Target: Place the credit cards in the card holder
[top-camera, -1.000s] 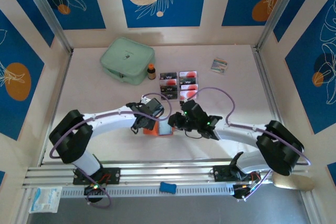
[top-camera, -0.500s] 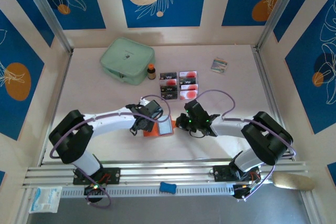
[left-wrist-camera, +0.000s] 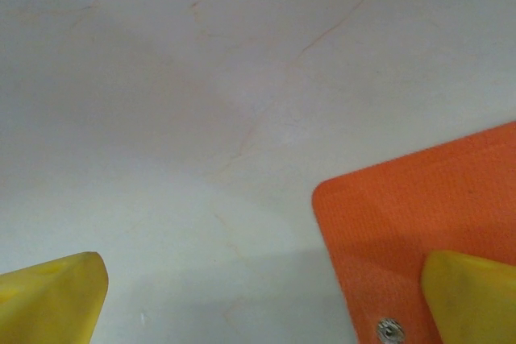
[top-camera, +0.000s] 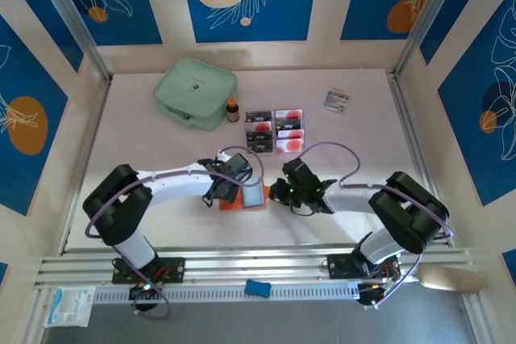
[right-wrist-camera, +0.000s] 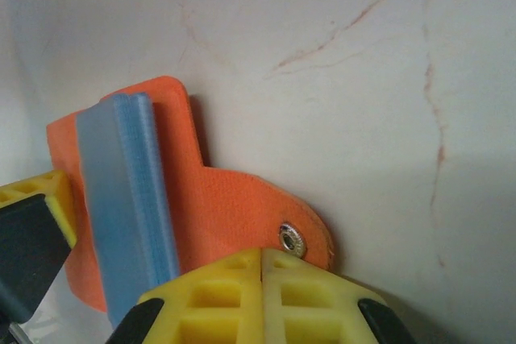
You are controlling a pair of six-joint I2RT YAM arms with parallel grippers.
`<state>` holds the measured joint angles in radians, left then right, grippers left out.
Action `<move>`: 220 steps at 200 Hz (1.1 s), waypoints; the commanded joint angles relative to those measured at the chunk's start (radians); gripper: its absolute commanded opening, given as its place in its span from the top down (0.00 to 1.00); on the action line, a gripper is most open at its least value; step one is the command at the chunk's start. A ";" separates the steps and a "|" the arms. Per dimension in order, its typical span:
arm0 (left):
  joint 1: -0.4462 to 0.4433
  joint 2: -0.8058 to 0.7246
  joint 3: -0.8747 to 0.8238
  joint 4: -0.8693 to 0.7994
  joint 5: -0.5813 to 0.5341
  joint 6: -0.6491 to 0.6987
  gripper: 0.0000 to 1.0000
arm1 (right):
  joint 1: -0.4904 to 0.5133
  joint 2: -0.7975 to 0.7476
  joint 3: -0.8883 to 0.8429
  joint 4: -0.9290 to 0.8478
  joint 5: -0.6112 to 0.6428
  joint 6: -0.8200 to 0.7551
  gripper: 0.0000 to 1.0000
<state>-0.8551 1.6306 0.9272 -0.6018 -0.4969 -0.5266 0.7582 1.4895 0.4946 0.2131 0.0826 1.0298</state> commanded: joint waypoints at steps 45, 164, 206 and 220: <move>0.001 -0.215 0.138 0.016 0.312 -0.109 0.00 | 0.018 -0.037 -0.035 -0.012 0.020 0.029 1.00; -0.022 -0.254 -0.263 0.561 0.551 -0.424 0.00 | 0.026 -0.046 -0.062 0.013 0.036 0.058 1.00; -0.021 -0.284 -0.286 0.515 0.442 -0.285 0.00 | 0.026 -0.072 -0.062 0.000 0.024 0.062 1.00; -0.021 -0.278 -0.282 0.491 0.408 -0.234 0.00 | 0.026 -0.082 -0.056 -0.003 0.018 0.062 1.00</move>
<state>-0.8711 1.3693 0.6510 -0.0898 -0.0036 -0.8715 0.7788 1.4406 0.4435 0.2306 0.1013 1.0817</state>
